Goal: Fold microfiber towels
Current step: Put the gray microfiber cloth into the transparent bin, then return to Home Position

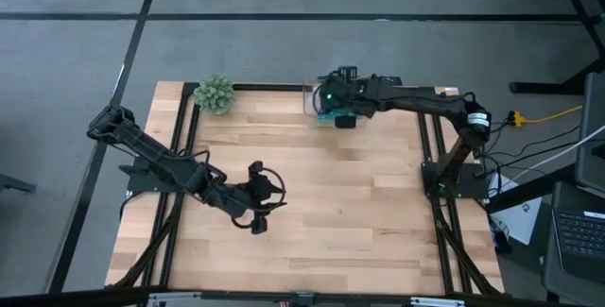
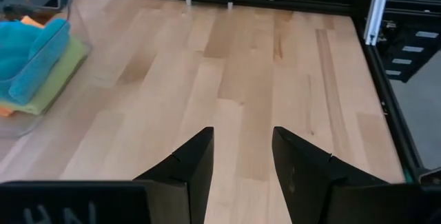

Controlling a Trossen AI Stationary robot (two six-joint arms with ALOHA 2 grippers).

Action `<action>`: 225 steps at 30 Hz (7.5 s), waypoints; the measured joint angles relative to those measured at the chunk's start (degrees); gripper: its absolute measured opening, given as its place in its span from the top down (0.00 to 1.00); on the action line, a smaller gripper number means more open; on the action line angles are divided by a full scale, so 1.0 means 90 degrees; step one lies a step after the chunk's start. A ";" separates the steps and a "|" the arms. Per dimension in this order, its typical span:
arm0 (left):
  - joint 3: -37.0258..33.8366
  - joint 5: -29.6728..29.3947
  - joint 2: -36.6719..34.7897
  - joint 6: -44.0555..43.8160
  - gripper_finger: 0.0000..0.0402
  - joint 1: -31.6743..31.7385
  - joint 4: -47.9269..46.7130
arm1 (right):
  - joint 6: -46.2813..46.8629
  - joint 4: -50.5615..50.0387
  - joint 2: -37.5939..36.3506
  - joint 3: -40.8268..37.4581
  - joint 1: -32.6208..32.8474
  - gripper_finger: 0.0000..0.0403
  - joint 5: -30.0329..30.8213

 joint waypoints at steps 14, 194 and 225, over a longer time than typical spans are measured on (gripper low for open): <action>0.0000 -0.0006 0.0000 0.0001 0.65 0.0258 -0.0153 | -0.2139 0.3556 -0.0414 -0.2699 -0.1065 0.90 -0.1684; -0.5948 -0.0100 -0.5557 0.0495 0.65 0.1447 0.3725 | 0.3850 0.5752 -1.0097 -0.9641 0.2675 0.46 -0.2235; -0.5948 -0.0100 -0.5556 0.0495 0.65 0.1447 0.3725 | 0.3849 0.5751 -1.0097 -0.9641 0.2674 0.46 -0.2235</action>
